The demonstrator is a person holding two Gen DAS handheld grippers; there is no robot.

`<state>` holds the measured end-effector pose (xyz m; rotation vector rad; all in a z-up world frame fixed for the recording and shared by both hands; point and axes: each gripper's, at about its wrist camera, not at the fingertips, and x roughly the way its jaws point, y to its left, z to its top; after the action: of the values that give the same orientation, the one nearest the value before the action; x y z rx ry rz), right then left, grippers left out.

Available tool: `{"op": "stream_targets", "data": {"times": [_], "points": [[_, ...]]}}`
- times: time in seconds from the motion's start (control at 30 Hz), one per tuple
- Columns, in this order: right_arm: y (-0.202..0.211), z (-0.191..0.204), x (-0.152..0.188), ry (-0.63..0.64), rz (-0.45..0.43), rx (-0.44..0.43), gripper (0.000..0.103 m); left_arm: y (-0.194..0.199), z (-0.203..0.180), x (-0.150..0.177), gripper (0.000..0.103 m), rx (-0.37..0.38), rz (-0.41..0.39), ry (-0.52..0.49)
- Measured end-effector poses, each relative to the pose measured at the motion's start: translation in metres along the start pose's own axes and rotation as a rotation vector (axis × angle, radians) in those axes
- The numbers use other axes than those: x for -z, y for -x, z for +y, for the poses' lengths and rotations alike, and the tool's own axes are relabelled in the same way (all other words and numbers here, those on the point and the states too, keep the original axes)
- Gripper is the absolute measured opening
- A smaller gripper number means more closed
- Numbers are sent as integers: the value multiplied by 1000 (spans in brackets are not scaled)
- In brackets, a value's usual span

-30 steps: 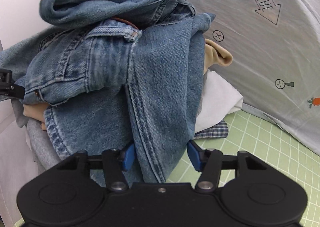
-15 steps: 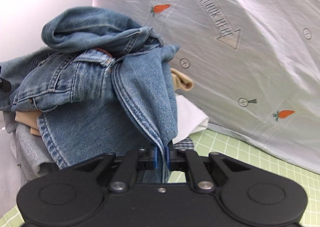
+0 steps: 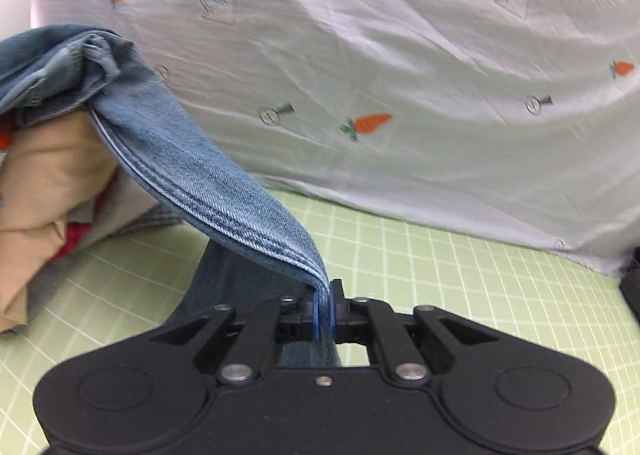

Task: Fold clothes
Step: 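Pull the blue jeans out of the pile onto the open mat with both grippers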

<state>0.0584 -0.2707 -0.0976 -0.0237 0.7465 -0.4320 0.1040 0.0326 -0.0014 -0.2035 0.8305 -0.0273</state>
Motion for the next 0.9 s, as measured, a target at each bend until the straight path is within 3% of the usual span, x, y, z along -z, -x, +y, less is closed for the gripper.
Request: {"op": "stream_targets", "data": {"times": [0.17, 0.3, 0.43, 0.5, 0.57, 0.67, 0.7, 0.73, 0.77, 0.87, 0.9], "points": [[-14, 2, 14, -34, 94, -7, 18, 1, -15, -13, 35, 73, -41, -37], [-23, 19, 19, 3, 123, -7, 40, 1, -31, -23, 40, 138, -64, -92], [-34, 29, 22, 12, 151, 2, 50, 5, -39, -33, 42, 219, -82, -139], [-41, 33, 24, 11, 171, -2, 57, 4, -40, -38, 46, 255, -87, -144], [-49, 37, 27, 22, 193, 3, 58, 0, -40, -42, 52, 279, -90, -135], [-59, 43, 32, 40, 225, 20, 58, -15, -43, -46, 48, 251, -60, -112], [-60, 44, 33, 45, 230, 19, 56, -20, -44, -46, 44, 243, -48, -105], [-61, 44, 34, 49, 234, 17, 53, -24, -45, -46, 32, 235, -36, -98], [-62, 44, 35, 53, 237, 15, 44, -28, -47, -47, 22, 228, -24, -92], [-64, 44, 37, 66, 242, 20, 13, -33, -55, -44, 16, 214, -14, -122], [-64, 43, 38, 68, 238, 24, 10, -33, -59, -43, 15, 198, -20, -142]]}}
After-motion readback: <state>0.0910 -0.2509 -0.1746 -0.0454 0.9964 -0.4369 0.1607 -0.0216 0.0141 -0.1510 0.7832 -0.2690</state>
